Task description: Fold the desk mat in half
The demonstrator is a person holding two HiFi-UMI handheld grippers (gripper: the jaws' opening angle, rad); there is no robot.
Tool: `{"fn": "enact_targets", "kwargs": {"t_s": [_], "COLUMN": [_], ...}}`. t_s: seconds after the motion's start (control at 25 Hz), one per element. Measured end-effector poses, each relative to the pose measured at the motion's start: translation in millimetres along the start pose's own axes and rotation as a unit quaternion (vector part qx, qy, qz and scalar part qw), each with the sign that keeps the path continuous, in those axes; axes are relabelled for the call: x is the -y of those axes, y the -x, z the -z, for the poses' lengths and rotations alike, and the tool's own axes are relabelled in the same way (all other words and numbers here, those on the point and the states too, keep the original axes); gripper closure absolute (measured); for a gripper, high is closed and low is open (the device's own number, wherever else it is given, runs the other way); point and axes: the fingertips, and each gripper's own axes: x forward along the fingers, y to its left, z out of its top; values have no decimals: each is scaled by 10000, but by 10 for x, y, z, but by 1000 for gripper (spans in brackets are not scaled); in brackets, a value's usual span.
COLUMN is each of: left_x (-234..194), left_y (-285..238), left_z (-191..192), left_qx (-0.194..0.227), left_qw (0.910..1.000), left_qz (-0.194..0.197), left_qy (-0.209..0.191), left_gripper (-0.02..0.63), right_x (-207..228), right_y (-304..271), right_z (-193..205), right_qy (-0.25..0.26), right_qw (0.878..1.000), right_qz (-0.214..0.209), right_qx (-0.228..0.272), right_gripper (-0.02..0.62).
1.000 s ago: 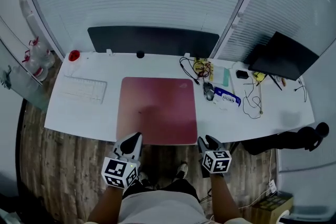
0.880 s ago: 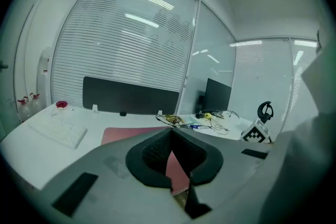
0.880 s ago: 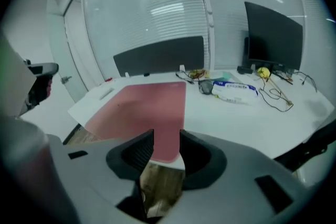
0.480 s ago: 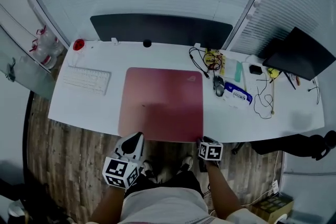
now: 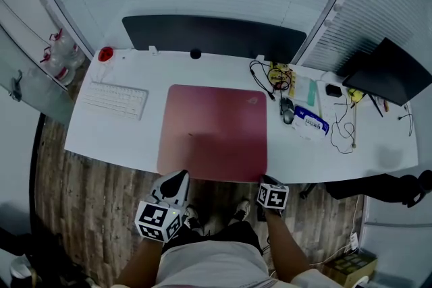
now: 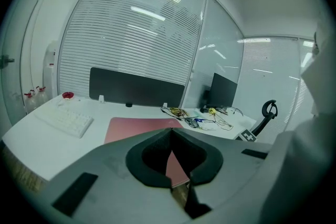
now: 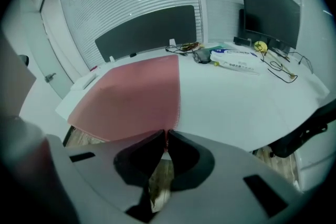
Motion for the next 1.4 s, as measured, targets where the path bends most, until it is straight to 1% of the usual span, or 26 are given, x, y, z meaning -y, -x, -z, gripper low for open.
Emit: {"fn": "enact_targets", "kwargs": {"t_s": [0.12,0.2,0.36,0.56,0.8,1.04,1.2,1.4], "left_x": [-31,-71,-160,-322,-645,-922,-1049,-1150], "left_y": [36,79,191,409,823,1222,1410,1573], "left_z": [-4,-1,-8,5,94,179,234,298], "left_qx": [31,57,125,227,313,450,524,568], "left_qw": [10000,10000,9999,9994,9967,9922,9893,9864], "left_qz": [16,-3,-59,-267,-713,-1092,-1274,-1434], "left_qy": [-3,17,43,79,220,386,489,565], "left_gripper": [595,595,595,595,595,595,595,595], "right_x": [-63,-166,-532,-1122,-1864,-2552,-2984,-3437], "right_y": [161,304,517,514,362,203,99,-119], "right_z": [-134,-271,-567,-814,-901,-837,-703,-424], "right_qy": [91,150,404,864,1265,1703,1984,2283], "right_qw": [9992,9975,9907,9801,9685,9561,9468,9362], "right_qz": [-21,-121,-561,-1095,-1611,-2007,-2296,-2598], "right_qx": [379,674,1174,1412,1414,1287,1073,628], "right_gripper": [520,520,522,523,523,523,522,522]}}
